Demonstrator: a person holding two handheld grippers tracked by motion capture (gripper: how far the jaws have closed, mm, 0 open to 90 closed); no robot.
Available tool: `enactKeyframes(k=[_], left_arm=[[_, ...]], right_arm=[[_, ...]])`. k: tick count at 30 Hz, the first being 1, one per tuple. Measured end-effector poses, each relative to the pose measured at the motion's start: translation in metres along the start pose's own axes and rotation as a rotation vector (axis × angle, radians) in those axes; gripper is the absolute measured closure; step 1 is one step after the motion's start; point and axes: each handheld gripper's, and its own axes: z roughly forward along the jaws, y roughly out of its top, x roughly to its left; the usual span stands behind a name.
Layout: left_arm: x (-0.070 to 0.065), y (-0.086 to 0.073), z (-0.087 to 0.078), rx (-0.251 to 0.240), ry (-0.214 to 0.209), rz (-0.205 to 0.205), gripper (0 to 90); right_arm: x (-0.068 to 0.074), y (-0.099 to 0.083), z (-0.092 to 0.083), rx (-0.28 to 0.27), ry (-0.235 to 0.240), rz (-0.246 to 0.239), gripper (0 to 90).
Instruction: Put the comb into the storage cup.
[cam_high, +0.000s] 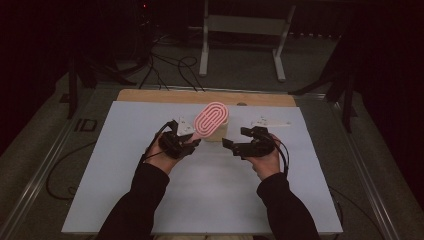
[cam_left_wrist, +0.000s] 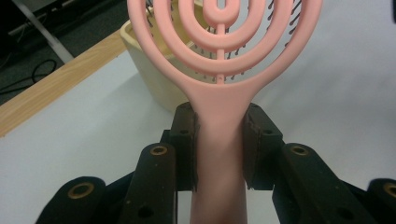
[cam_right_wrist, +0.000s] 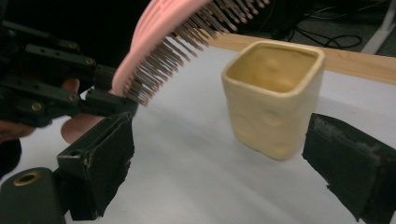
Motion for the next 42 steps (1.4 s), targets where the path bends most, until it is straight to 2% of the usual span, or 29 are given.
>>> enactKeyframes(k=[5,11,16,18,23,32,36,41,42], left_arm=[[-0.006,-0.001,0.002,-0.017,-0.005,0.004,69.9],[-0.01,-0.003,0.005,-0.012,-0.005,0.021,69.8],[-0.012,-0.004,0.006,-0.024,-0.004,0.017,69.8],[-0.013,-0.004,0.006,-0.028,-0.009,0.021,69.8],[-0.016,-0.003,0.007,-0.031,-0.005,0.032,69.8],[-0.02,-0.002,0.007,-0.046,-0.003,0.037,69.9],[-0.021,-0.002,0.006,-0.056,-0.004,0.038,69.8],[-0.022,-0.002,0.007,-0.069,-0.011,0.043,69.8],[-0.022,-0.002,0.007,-0.069,-0.011,0.043,69.8]], right_arm=[[0.004,0.005,0.009,-0.01,0.022,0.01,8.8],[0.008,0.009,0.014,-0.018,0.035,0.019,8.5],[0.009,0.013,0.018,-0.015,0.059,0.034,8.0],[0.009,0.014,0.021,-0.006,0.065,0.045,7.9],[0.007,0.016,0.026,-0.026,0.097,0.092,7.9],[0.01,0.023,0.031,-0.018,0.083,0.101,8.5],[0.009,0.024,0.035,-0.013,0.085,0.117,12.5],[0.009,0.024,0.038,-0.015,0.092,0.136,23.9],[0.009,0.024,0.038,-0.015,0.092,0.136,23.9]])
